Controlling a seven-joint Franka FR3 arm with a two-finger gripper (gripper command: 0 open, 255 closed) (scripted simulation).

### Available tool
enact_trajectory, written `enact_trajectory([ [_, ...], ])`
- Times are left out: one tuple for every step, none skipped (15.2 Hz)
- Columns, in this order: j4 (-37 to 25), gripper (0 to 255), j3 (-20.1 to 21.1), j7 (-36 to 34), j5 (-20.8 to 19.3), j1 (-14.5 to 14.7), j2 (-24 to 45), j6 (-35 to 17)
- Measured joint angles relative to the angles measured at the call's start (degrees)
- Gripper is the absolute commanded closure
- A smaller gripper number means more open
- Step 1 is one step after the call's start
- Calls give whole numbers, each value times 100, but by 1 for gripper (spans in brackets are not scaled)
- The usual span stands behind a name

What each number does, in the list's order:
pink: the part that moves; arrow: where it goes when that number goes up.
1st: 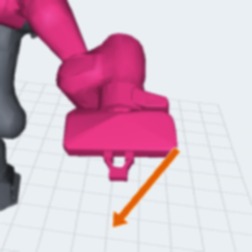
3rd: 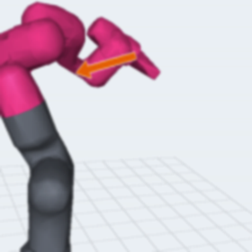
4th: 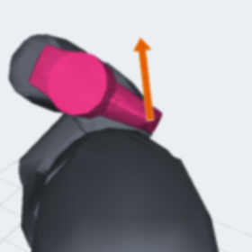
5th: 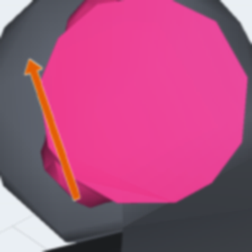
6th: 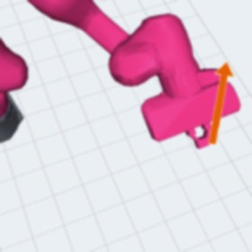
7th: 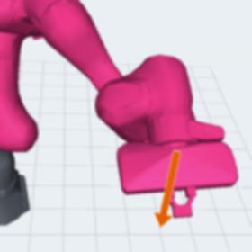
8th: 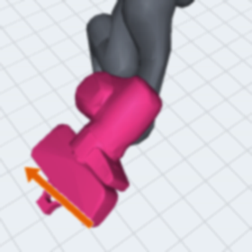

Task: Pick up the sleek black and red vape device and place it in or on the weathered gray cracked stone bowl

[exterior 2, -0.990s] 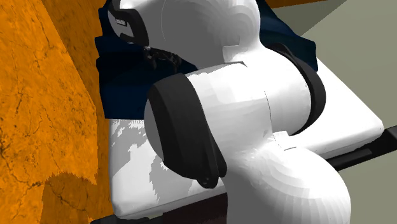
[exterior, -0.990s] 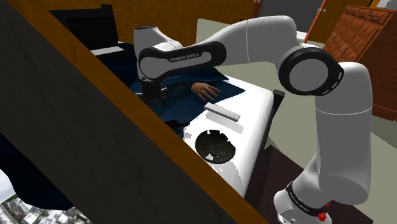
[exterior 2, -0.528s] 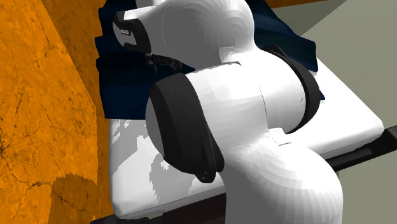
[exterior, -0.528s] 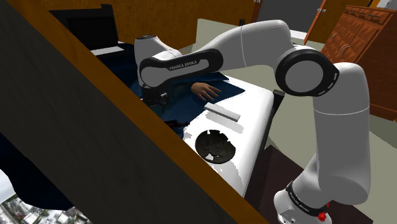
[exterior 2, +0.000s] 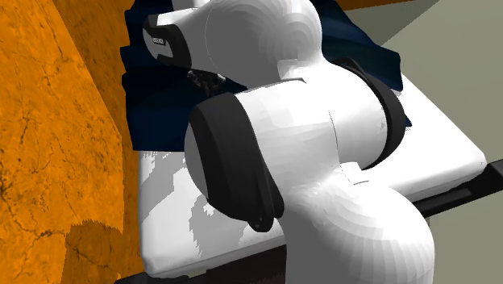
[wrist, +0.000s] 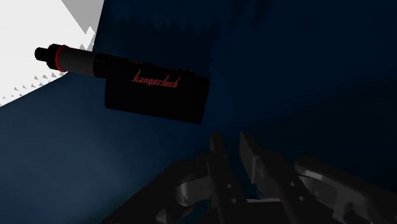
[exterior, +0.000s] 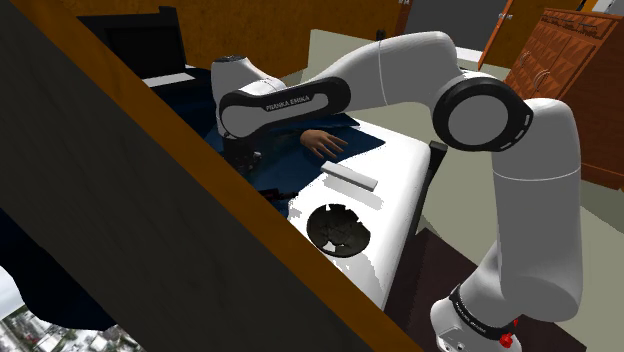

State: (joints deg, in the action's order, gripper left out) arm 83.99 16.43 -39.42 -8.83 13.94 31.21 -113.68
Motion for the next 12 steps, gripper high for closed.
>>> enact_trajectory([
  [0, 255, 0, 0, 0, 0, 0, 0],
  [0, 255, 0, 0, 0, 0, 0, 0],
  [0, 255, 0, 0, 0, 0, 0, 0],
  [0, 255, 0, 0, 0, 0, 0, 0],
  [0, 255, 0, 0, 0, 0, 0, 0],
  [0, 255, 0, 0, 0, 0, 0, 0],
  [0, 0, 0, 0, 0, 0, 0, 0],
  [0, 0, 0, 0, 0, 0, 0, 0],
  [203, 0, 65, 239, 15, -86, -112, -76],
  [418, 0, 161, 712, 34, -224, -232, -142],
  [666, 0, 275, 1297, 57, -381, -374, -212],
  [958, 0, 397, 1941, 96, -566, -559, -280],
])
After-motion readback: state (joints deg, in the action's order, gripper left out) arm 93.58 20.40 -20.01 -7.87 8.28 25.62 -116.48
